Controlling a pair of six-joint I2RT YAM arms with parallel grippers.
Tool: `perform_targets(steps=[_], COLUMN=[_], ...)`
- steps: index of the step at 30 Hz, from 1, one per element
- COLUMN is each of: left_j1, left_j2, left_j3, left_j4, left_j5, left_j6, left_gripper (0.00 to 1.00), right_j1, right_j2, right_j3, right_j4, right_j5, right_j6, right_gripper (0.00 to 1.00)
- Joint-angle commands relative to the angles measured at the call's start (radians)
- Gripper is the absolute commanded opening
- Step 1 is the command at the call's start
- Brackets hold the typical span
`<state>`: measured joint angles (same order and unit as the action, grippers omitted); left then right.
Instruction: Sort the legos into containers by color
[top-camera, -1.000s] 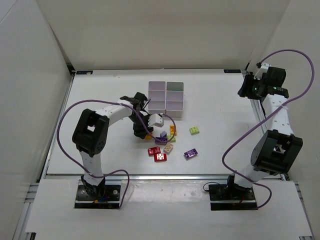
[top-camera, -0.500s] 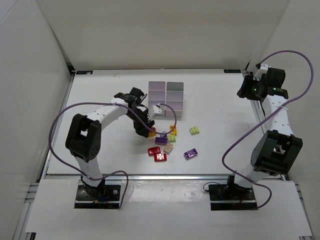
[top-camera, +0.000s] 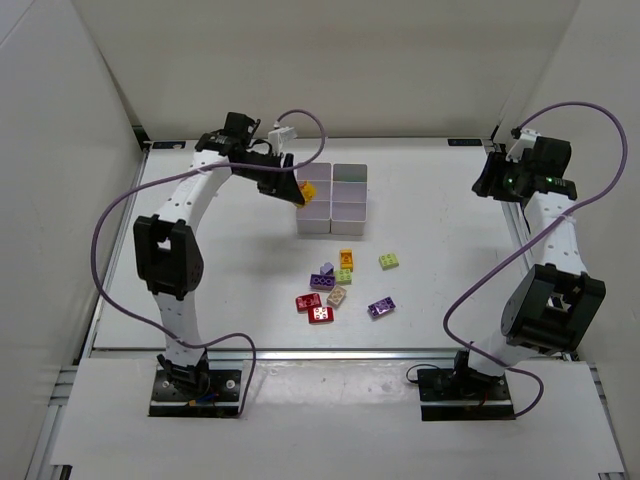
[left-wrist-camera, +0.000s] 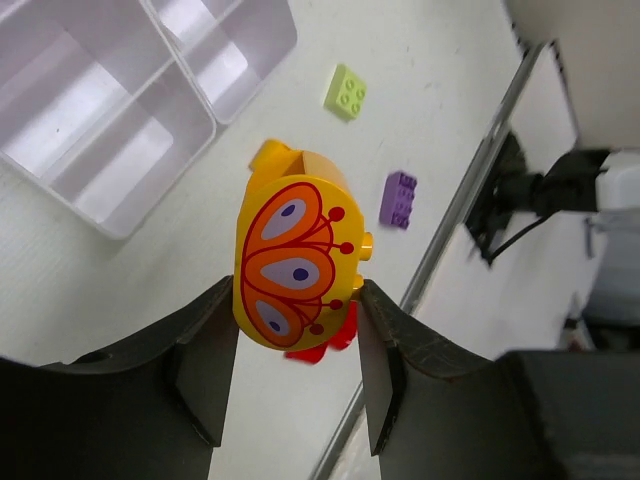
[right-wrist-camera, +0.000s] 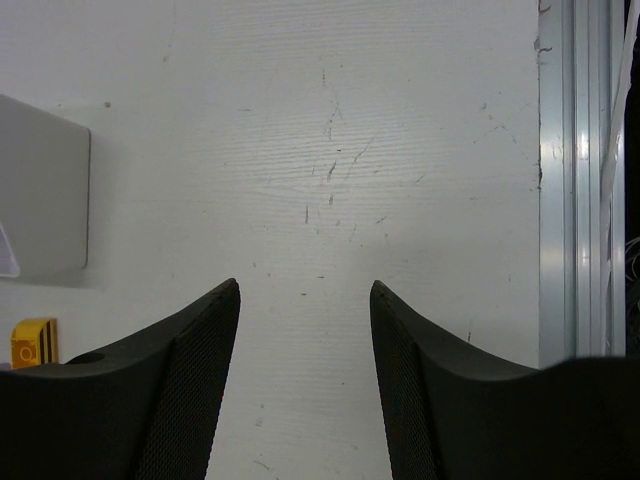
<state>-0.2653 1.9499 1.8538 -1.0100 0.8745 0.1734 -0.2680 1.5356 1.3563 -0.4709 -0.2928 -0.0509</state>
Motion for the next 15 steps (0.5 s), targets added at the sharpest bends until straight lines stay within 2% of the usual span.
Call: perform_targets(steps=[1, 5, 12, 15], left_j1=[0.015, 0.021, 0.024, 0.024], left_j2=[0.05, 0.115, 0.233, 0.25], left_j3=[0.076, 0.165, 0.415, 0.436], left_j4=[0.014, 0.033, 0.034, 0.066], left_j5=[0.09, 0.066, -0.011, 0.007], left_j6=[-0.205, -0.279, -0.417, -0.471], left_gripper=[0.1, 0.1, 0.1, 0.1], right_j1=[0.003, 0.004, 0.003, 0.003], right_j2=[-0.043, -0.055, -0.071, -0.071], right_j3=[-0.008, -0.022, -0.036, -0.039], right_j4=[0.018, 0.015, 0.014, 0.015], right_j5=[-0.02, -0.016, -0.016, -0.016], right_j6=[0.017, 0.014, 0.013, 0.011], right_gripper=[0.59, 0.59, 0.59, 0.59])
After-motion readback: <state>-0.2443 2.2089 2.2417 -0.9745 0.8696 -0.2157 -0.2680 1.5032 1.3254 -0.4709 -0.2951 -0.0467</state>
